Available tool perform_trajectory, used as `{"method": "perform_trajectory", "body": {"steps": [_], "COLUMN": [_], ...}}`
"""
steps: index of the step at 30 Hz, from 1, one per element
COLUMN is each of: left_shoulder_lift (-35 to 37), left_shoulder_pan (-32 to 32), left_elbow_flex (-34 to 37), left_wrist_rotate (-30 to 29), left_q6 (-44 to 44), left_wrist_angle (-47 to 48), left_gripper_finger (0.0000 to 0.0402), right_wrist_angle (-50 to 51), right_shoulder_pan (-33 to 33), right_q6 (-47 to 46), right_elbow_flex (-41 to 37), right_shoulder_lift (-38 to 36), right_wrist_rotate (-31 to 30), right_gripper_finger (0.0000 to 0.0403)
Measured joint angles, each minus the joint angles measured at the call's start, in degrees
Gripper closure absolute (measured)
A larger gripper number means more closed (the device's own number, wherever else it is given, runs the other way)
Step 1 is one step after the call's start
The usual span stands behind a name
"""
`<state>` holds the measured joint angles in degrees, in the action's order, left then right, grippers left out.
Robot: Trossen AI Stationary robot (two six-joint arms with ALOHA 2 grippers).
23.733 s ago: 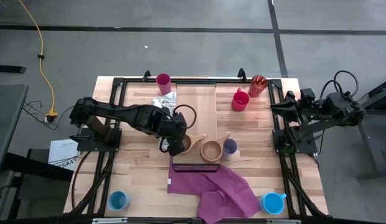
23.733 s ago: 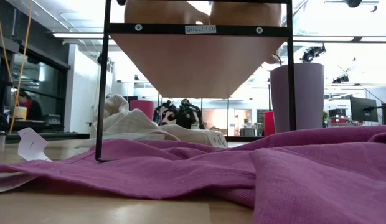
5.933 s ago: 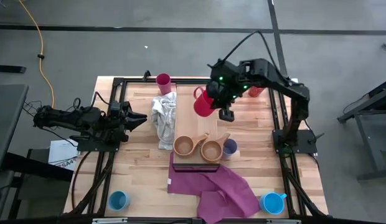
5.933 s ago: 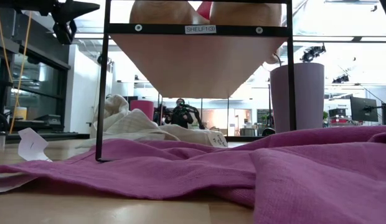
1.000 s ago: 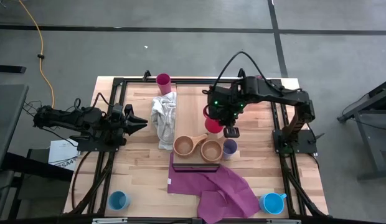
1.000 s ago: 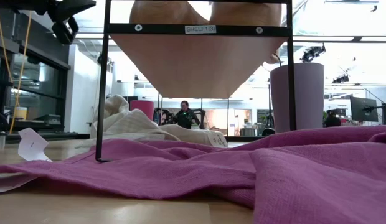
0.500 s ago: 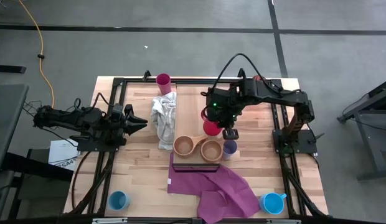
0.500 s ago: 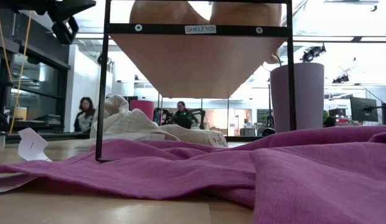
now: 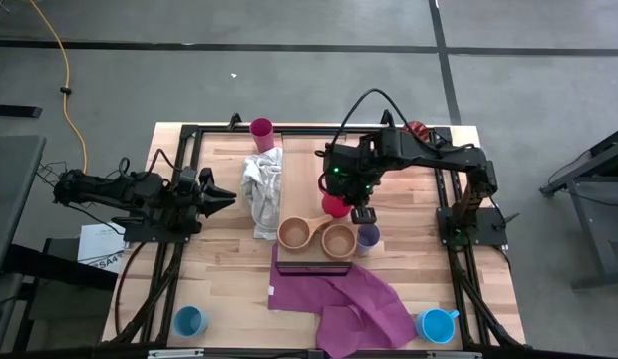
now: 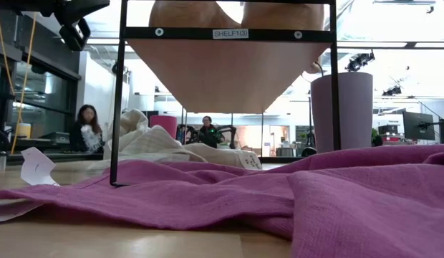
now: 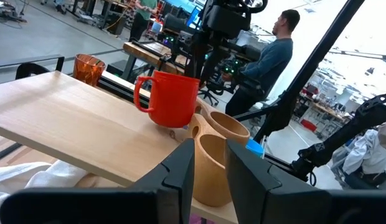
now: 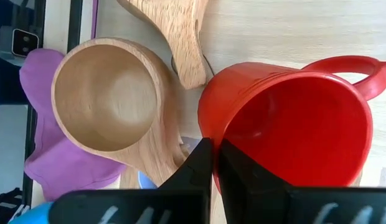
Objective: Stack small to large cups/mugs on shelf
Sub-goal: Put the red mug on the shelf
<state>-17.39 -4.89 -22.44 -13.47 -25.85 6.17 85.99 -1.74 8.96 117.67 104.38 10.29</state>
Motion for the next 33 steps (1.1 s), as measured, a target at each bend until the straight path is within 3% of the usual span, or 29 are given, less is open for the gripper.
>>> {"method": "perform_trajectory", "body": {"steps": [33], "left_shoulder_lift": [-0.02], "left_shoulder_pan": [-0.01], "left_elbow_flex": [0.00], "left_wrist_rotate": [0.44], "left_q6": [-0.11], "left_wrist_angle": [0.02], "left_gripper_finger": [0.0324], "right_wrist_angle": [-2.53], "right_shoulder_pan": [0.00], "right_q6": [0.52], "right_elbow_flex": [0.00], "right_shoulder_lift": [-0.02], "right_wrist_rotate": [1.51], "right_gripper_finger": [0.0403]}}
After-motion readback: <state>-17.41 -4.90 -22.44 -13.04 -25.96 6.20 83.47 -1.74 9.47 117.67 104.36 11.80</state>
